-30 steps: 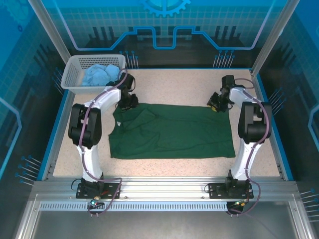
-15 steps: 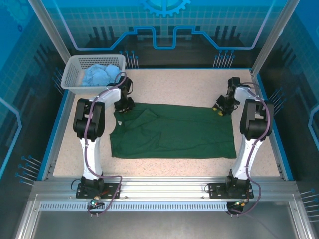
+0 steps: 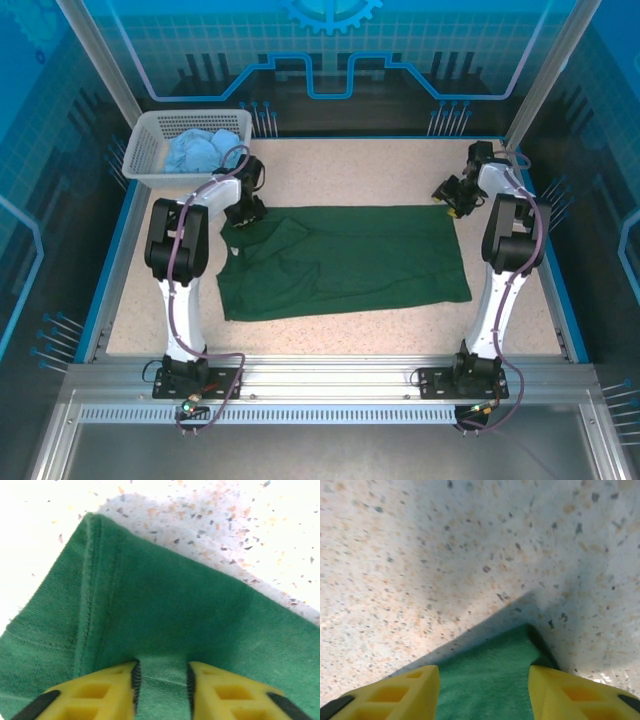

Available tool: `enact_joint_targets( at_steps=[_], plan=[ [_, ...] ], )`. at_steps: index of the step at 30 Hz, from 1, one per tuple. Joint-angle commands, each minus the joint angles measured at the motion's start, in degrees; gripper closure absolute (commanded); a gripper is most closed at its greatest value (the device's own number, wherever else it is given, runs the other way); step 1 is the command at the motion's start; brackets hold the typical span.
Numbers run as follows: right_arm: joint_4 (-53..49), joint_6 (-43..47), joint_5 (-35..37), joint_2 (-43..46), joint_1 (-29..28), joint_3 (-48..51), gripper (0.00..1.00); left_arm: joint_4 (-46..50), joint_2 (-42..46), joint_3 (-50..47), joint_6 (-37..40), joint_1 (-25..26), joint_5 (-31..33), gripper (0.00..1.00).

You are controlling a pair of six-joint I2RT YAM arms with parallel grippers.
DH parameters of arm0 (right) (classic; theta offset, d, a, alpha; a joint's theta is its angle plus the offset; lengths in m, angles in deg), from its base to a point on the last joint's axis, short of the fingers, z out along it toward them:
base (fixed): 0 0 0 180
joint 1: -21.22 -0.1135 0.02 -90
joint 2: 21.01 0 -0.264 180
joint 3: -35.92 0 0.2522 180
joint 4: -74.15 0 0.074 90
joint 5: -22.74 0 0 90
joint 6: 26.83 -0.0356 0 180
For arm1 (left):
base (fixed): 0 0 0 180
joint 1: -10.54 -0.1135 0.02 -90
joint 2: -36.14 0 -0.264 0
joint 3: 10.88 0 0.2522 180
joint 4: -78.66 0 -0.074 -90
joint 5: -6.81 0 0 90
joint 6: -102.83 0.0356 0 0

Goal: Fold and stack the t-shirts

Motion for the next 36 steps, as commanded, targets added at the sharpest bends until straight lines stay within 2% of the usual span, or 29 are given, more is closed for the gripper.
enact_joint_targets(
  at_steps=[1,3,9,15,20,26,33,36],
  plan=[
    [4.4,0.7,-3.1,6.7,-1.4,0.2,0.44,2.6,4.5,4.1,0.6,-0.8,-4.1,0.59],
    [6.6,1.2,-5.5,9.4,-2.6,1.0,0.43,2.0,5.7,6.1,2.2,-0.7,-10.5,0.53],
    [9.3,3.5,-10.9,15.5,-9.2,5.1,0.42,-0.4,4.9,7.9,3.8,0.6,-31.0,0.49],
    [10.4,4.2,-13.4,17.9,-15.7,10.3,0.42,-1.7,-0.3,9.2,3.7,0.9,-41.7,0.38],
    [10.5,4.4,-14.5,18.7,-17.9,12.8,0.42,-0.6,-2.4,10.1,6.5,0.8,-40.3,0.36],
    [10.3,4.4,-15.8,19.3,-18.4,14.1,0.43,-1.0,-5.0,10.9,9.2,0.6,-43.9,0.37],
    [9.9,4.8,-16.5,19.3,-18.8,14.5,0.44,-2.4,-2.8,7.2,10.6,0.7,-46.6,0.44],
    [9.8,4.8,-16.6,19.2,-19.0,14.5,0.45,-4.0,-0.7,3.9,10.8,0.7,-47.4,0.52]
  ],
)
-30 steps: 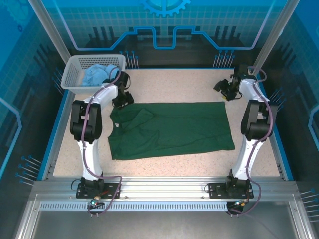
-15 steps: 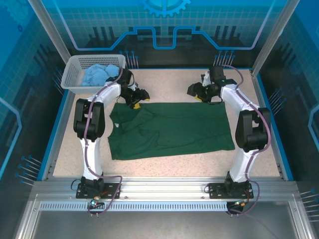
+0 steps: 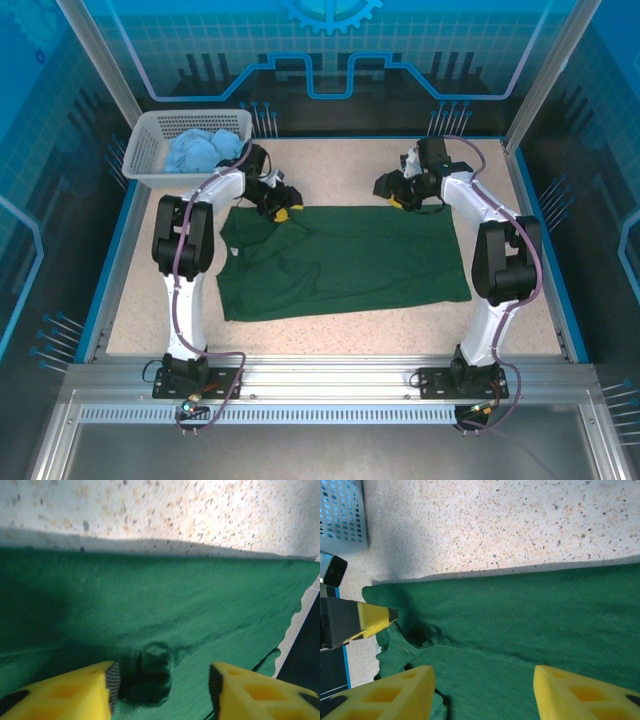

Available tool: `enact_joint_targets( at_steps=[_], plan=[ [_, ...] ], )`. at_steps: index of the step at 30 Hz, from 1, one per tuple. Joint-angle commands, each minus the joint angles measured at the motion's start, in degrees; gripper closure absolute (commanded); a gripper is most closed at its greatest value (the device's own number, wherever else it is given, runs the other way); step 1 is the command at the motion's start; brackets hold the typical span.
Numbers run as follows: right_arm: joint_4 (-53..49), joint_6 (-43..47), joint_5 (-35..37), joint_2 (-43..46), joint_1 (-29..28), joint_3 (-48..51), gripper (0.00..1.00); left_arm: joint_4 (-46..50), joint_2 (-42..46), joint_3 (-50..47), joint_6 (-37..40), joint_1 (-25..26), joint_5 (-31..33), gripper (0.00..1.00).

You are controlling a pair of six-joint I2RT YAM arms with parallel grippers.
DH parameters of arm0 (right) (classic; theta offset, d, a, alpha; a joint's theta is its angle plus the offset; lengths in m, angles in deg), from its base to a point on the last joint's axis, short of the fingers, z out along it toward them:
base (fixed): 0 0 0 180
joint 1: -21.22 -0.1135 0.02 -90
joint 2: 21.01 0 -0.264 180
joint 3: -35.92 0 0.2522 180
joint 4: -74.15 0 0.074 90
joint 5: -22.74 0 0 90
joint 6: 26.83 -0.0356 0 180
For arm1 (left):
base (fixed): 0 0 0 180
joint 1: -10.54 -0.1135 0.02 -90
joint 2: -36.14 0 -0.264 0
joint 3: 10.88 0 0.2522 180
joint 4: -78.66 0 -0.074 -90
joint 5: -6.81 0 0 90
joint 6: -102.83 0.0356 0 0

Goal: Fold and stack the t-shirts

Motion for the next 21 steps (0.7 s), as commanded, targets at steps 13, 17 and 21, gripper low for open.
enact_joint_targets(
  at_steps=[13,17,21],
  plan=[
    [-2.0,1.6,-2.5,-0.7,-1.4,-1.6,0.46,-4.9,7.6,-9.3,1.3,0.2,-4.2,0.64],
    [-2.3,1.4,-2.4,-1.4,-1.7,-2.2,0.46,-5.3,7.8,-10.0,0.9,1.1,-4.6,0.67],
    [-2.2,1.2,-2.3,-1.6,-2.0,-1.9,0.47,-6.5,8.3,-12.8,0.4,2.4,-4.5,0.72]
  ],
)
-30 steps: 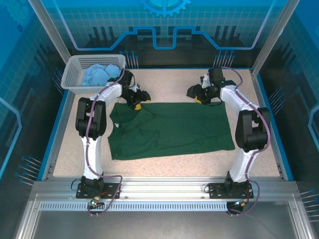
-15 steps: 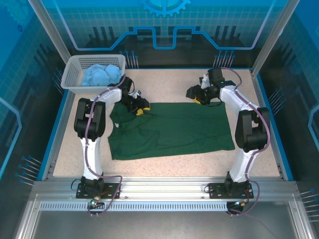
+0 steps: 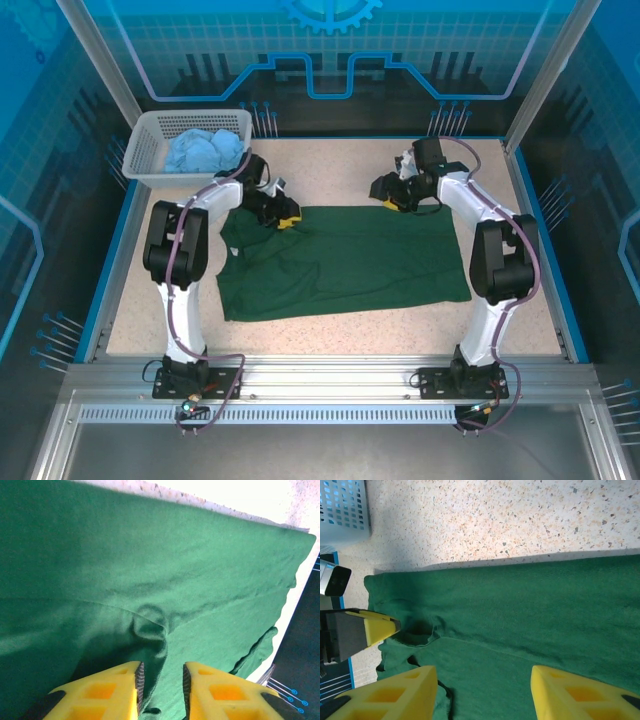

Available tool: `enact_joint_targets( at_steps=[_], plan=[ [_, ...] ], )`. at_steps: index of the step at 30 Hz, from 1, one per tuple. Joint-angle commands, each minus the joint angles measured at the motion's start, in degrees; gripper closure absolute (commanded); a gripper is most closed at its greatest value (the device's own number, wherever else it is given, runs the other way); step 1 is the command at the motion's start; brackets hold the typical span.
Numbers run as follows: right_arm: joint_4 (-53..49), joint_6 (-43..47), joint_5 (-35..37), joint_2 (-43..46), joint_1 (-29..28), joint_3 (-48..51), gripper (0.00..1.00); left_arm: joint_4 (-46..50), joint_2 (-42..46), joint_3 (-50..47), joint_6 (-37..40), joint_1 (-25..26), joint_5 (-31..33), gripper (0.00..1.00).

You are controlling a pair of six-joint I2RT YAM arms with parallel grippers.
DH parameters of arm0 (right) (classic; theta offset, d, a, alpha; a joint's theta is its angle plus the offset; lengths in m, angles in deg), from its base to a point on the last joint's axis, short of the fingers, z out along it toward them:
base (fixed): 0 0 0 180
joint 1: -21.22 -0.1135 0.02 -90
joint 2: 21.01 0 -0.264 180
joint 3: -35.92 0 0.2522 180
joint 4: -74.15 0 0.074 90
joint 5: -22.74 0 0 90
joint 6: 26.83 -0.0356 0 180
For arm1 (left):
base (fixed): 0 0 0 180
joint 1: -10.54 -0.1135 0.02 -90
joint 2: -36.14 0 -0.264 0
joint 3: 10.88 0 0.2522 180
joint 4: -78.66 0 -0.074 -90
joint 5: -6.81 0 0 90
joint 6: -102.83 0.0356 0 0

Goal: Fold and stack the t-shirts

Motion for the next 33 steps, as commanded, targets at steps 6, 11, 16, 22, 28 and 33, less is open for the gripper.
enact_joint_targets(
  at_steps=[6,11,16,22,28,33],
  plan=[
    [-1.3,0.6,-0.8,-1.1,-0.9,-1.3,0.47,-2.5,3.8,-6.1,-1.0,2.7,-1.9,0.72],
    [-1.1,0.3,-1.2,-1.8,-1.2,-1.7,0.47,-0.2,4.2,-4.7,0.9,2.6,0.0,0.52],
    [-1.3,0.4,-1.2,-2.1,-1.4,-2.1,0.47,2.5,7.4,-3.0,4.0,2.7,7.8,0.4],
    [-1.3,0.5,-1.3,-2.4,-1.5,-1.8,0.47,4.4,11.7,-5.0,4.1,2.8,16.5,0.37],
    [-1.5,0.5,-1.0,-2.5,-1.5,-1.9,0.47,10.2,13.7,-8.3,-9.8,2.5,18.7,0.38],
    [-2.1,0.6,-0.8,-2.8,-1.5,-2.3,0.48,9.3,14.4,-12.8,-27.3,2.4,14.8,0.39]
  ],
)
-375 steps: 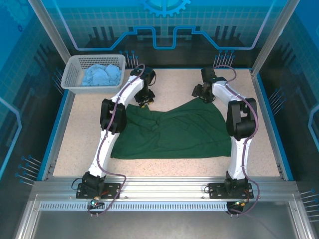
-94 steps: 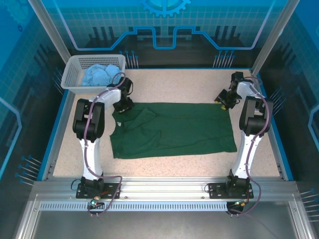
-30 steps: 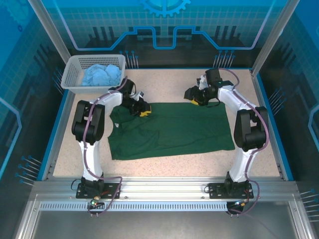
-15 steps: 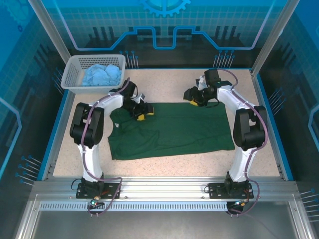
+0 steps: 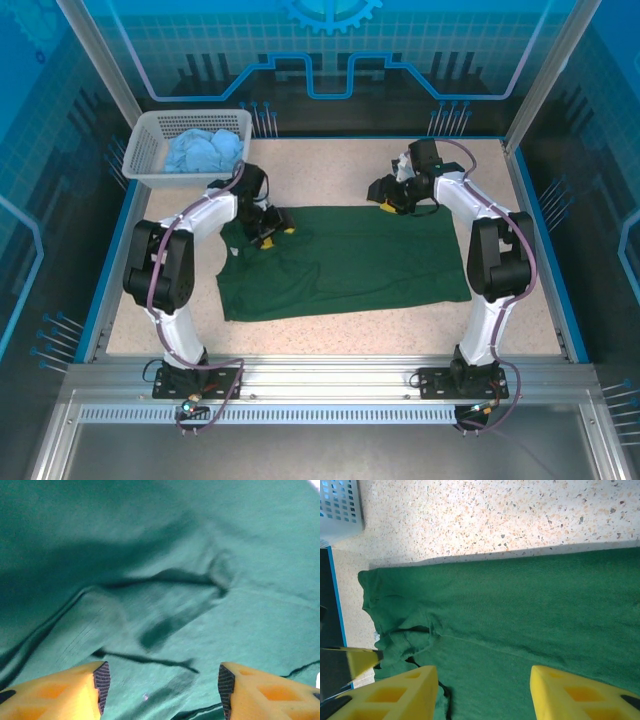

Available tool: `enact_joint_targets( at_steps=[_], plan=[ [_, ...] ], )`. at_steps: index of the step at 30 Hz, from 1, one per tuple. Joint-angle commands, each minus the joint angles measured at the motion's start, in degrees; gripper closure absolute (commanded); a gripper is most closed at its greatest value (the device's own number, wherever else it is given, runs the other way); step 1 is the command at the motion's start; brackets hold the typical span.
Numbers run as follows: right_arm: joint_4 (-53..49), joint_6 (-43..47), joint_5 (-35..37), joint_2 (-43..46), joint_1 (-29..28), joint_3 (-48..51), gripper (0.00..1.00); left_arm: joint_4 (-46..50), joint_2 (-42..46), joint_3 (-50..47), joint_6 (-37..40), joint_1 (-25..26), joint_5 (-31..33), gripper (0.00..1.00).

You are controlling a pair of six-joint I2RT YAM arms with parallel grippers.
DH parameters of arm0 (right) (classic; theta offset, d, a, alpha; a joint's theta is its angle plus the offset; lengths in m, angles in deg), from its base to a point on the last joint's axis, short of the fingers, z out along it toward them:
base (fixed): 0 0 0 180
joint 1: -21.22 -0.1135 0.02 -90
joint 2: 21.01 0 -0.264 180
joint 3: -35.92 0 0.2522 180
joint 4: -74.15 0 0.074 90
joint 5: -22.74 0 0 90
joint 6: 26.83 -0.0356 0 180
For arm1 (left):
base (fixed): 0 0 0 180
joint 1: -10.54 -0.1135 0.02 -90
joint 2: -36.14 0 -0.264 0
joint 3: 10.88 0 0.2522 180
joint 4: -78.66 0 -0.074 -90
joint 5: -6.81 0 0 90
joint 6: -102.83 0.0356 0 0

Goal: Fold and stack the t-shirts

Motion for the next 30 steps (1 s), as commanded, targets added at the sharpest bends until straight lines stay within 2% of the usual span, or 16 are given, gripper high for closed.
enact_joint_targets(
  at_steps=[1,5,8,11,18,22,25,30],
  plan=[
    [-1.7,0.6,-0.6,-1.3,-0.9,-1.9,0.48,0.9,1.4,-2.9,-15.8,-0.4,-2.9,0.4],
    [-2.1,0.8,-1.0,-1.5,-0.9,-2.1,0.48,-4.3,2.9,-4.8,-25.1,-0.8,-2.9,0.44],
    [-2.1,0.9,-1.0,-1.2,-1.0,-1.8,0.48,-5.5,2.4,-4.3,-29.6,-0.2,-0.3,0.46],
    [-1.8,0.9,-1.3,-1.1,-1.1,-1.1,0.48,-10.6,1.4,-5.5,-34.2,0.2,-0.7,0.49],
    [-1.8,1.6,-1.0,-0.1,-1.1,-0.3,0.49,-8.3,-1.1,-2.5,-34.8,1.7,1.3,0.54],
    [-2.0,1.5,-1.1,0.2,-1.2,-0.5,0.49,-7.1,-0.8,-3.2,-35.9,1.9,1.9,0.54],
    [-2.2,1.5,-1.0,0.0,-1.6,-0.8,0.49,-7.6,0.2,-4.9,-37.8,2.7,2.5,0.5],
    [-3.4,2.7,1.2,-1.0,-4.3,-1.7,0.45,-9.4,-0.8,-5.0,-38.6,2.7,2.7,0.5]
  ],
)
